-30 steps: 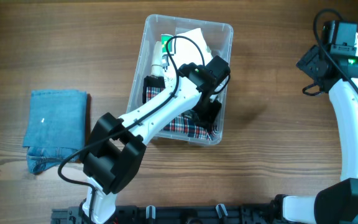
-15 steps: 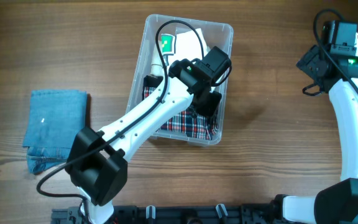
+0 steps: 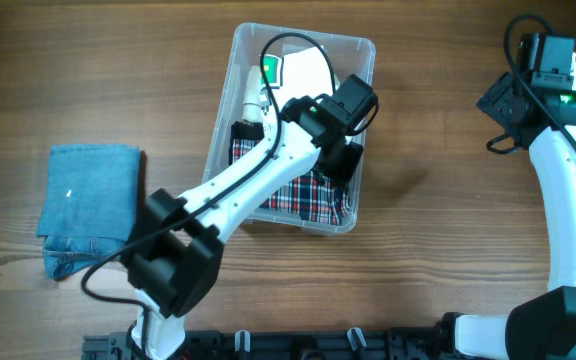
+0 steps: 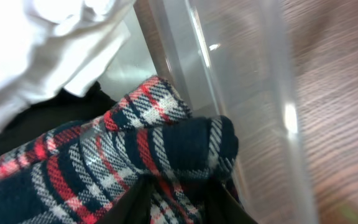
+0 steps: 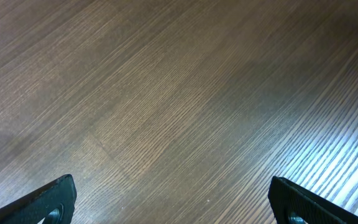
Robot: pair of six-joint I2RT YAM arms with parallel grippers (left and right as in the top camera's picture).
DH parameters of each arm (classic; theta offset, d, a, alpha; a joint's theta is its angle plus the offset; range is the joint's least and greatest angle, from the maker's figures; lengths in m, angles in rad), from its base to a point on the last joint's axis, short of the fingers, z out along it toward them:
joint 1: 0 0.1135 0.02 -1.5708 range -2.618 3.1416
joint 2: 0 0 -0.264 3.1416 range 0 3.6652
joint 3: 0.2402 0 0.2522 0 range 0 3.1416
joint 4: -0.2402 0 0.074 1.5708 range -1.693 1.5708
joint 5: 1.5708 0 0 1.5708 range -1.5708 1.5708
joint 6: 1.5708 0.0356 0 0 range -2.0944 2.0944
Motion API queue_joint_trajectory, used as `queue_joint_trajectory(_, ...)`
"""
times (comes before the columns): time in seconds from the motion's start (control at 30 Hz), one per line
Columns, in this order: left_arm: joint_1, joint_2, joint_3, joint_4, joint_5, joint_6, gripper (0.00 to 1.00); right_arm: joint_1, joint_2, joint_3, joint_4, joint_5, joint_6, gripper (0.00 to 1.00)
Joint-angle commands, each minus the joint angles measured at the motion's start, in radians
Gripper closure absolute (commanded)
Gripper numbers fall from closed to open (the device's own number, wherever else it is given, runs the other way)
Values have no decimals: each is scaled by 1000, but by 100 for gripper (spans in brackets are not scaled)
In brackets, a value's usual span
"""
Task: Pack container
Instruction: 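Press the plaid garment down and tuck its edges with the left gripper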
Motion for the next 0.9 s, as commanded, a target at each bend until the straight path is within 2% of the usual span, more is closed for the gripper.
queue_joint_trajectory(0.0, 5, 57, 3, 6, -17, -9, 73, -5, 8, -10, 5, 13, 3, 0)
queue_joint_trajectory(0.17, 5, 63, 3, 6, -18, -8, 72, -5, 8, -10, 5, 13, 4, 0)
queue_joint_trajectory(0.37, 21, 37, 6, -11, -131, -8, 73, -5, 8, -10, 5, 13, 4, 0)
queue_joint_trajectory(0.57, 57, -68, 10, -60, -132, -10, 73, -5, 8, -10, 5, 13, 3, 0)
queue_joint_trajectory(0.67, 76, -116, 10, -85, -125, -47, 73, -5, 8, -10, 6, 13, 3, 0)
queue_joint_trajectory(0.87, 83, -116, 8, -170, -48, -47, 75, -5, 8, -10, 6, 13, 3, 0)
